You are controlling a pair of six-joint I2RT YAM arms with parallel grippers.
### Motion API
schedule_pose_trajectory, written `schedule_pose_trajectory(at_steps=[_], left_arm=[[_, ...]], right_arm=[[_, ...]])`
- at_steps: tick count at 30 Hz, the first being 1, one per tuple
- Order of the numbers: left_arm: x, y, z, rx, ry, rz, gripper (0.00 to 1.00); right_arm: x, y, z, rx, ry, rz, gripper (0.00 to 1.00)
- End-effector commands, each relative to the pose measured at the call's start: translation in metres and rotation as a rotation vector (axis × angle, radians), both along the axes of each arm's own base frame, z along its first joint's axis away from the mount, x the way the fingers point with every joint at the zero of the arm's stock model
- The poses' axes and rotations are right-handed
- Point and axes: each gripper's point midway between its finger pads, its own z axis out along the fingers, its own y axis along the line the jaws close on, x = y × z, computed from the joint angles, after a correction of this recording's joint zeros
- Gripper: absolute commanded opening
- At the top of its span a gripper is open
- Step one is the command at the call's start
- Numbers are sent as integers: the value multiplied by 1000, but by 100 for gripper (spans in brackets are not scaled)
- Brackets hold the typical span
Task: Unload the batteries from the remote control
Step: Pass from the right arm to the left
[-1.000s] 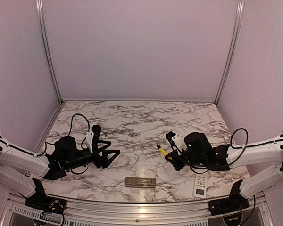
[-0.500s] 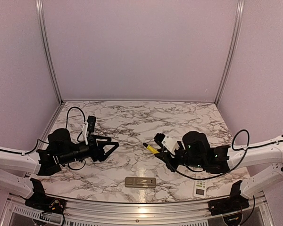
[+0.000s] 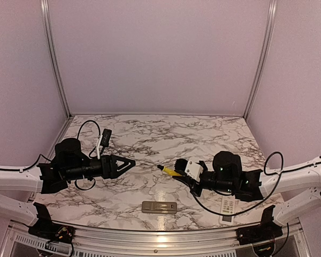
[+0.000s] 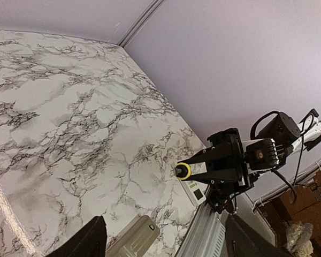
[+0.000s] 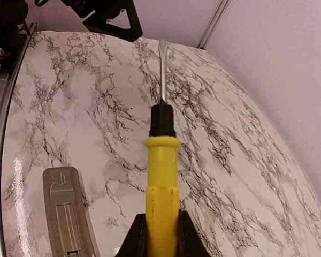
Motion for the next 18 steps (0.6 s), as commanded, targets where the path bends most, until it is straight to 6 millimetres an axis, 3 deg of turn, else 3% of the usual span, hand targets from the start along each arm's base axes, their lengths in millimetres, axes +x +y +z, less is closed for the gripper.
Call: schedule_pose_trajectory(at_steps=[1,10,18], left_arm=[[-8,1,8,-4,49,-32,79],[-8,-10,2,23,43,-75,68],[-17,-24,-5,25,60,-157,61]], right_arm=[[-17,11,13,41,-66,117,0],[-35,19,9,34,-58,205,0],[-37,30,2,-3,-42,231,0]])
